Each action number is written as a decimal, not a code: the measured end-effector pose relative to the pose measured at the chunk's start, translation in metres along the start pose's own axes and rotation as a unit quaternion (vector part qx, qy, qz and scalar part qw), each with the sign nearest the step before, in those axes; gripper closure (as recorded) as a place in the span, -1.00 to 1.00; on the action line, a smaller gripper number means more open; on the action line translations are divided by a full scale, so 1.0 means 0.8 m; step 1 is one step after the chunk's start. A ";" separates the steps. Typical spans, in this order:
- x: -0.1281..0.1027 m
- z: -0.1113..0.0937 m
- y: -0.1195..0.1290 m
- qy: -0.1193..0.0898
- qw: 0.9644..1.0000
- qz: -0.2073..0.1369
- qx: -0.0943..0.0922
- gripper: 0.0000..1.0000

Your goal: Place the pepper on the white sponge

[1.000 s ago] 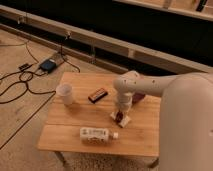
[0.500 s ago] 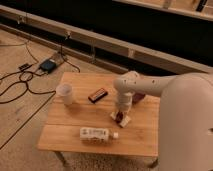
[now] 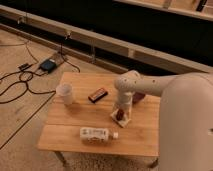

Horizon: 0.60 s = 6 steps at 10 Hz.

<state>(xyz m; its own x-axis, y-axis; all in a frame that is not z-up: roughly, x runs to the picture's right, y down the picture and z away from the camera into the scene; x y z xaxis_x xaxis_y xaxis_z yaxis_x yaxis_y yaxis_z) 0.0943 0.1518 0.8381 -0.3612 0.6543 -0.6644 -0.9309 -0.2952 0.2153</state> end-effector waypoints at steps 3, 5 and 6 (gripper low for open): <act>-0.003 -0.026 -0.002 -0.019 1.000 -0.004 0.002 -0.57; -0.002 -0.048 -0.003 -0.035 0.999 -0.005 0.003 -0.57; -0.001 -0.063 -0.004 -0.047 0.999 -0.007 0.003 -0.57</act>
<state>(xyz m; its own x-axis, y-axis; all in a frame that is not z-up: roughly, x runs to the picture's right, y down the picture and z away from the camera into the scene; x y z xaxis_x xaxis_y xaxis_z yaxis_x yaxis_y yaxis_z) 0.1000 0.1175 0.8019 -0.3507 0.7206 -0.5981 -0.9364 -0.2804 0.2112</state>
